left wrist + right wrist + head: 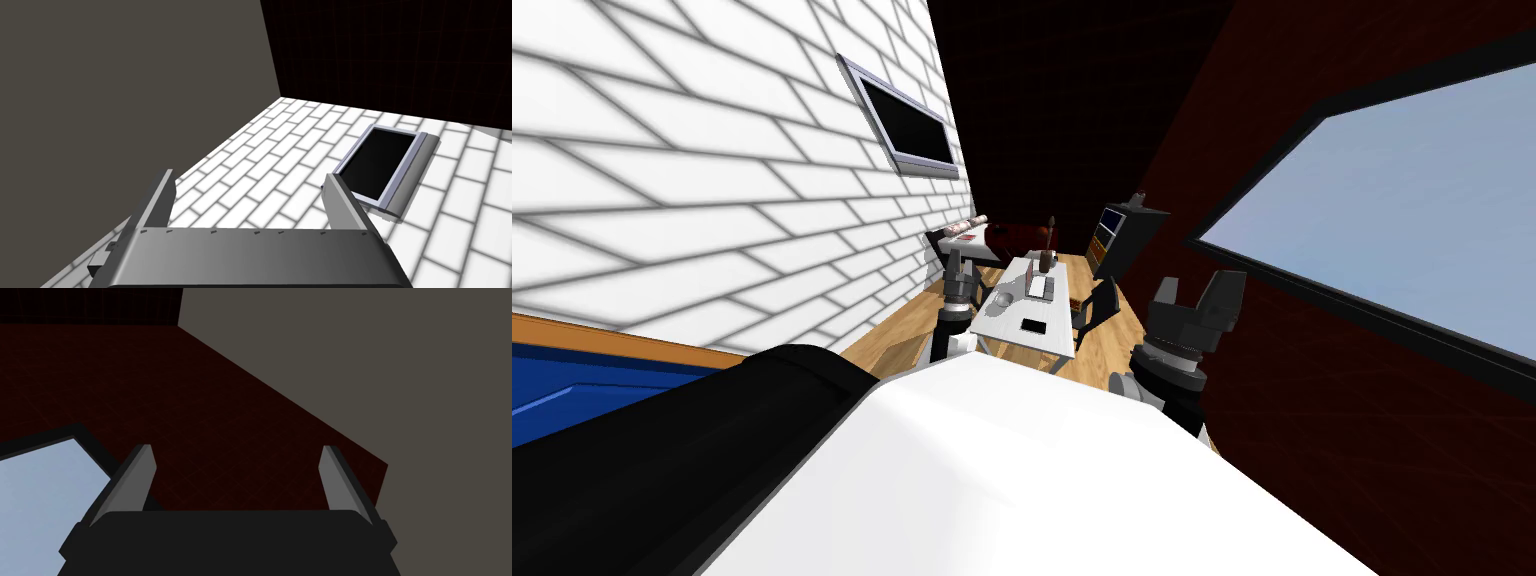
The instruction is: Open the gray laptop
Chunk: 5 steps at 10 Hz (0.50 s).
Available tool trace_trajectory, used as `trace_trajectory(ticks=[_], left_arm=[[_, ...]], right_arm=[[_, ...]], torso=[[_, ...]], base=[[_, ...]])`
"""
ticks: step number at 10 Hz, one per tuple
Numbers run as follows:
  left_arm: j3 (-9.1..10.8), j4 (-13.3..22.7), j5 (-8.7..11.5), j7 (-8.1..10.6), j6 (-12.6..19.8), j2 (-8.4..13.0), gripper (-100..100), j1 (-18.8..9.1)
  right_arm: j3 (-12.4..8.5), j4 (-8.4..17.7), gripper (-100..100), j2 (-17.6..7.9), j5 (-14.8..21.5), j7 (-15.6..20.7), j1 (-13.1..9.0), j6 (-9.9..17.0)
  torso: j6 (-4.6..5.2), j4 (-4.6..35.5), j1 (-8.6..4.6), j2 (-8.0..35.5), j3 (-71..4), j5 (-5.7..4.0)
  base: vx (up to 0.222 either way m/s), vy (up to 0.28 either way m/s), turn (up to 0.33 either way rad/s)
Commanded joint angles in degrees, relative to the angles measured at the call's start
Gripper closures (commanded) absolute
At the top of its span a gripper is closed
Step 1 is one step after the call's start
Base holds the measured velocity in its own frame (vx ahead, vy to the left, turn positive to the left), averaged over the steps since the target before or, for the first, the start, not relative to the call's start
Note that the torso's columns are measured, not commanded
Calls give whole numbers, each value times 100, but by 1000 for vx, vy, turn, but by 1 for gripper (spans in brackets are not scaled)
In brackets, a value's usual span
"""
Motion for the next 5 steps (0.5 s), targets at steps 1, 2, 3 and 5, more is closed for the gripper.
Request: trace_trajectory(ticks=[1,2,3,5], left_arm=[[0,0,0,0,0,0,0,0],[0,0,0,0,0,0,0,0],[0,-1,0,0,0,0,0,0],[0,-1,0,0,0,0,0,0]], right_arm=[[0,0,0,0,0,0,0,0],[0,0,0,0,0,0,0,0],[0,-1,0,0,0,0,0,0],[0,-1,0,0,0,0,0,0]], torso=[[0,235,0,232,-467,0],[0,600,0,597,-1200,0],[0,1006,0,1003,-2014,0],[0,1846,0,1845,-3692,0]], base=[[0,0,0],[0,0,0],[0,0,0],[0,0,0]])
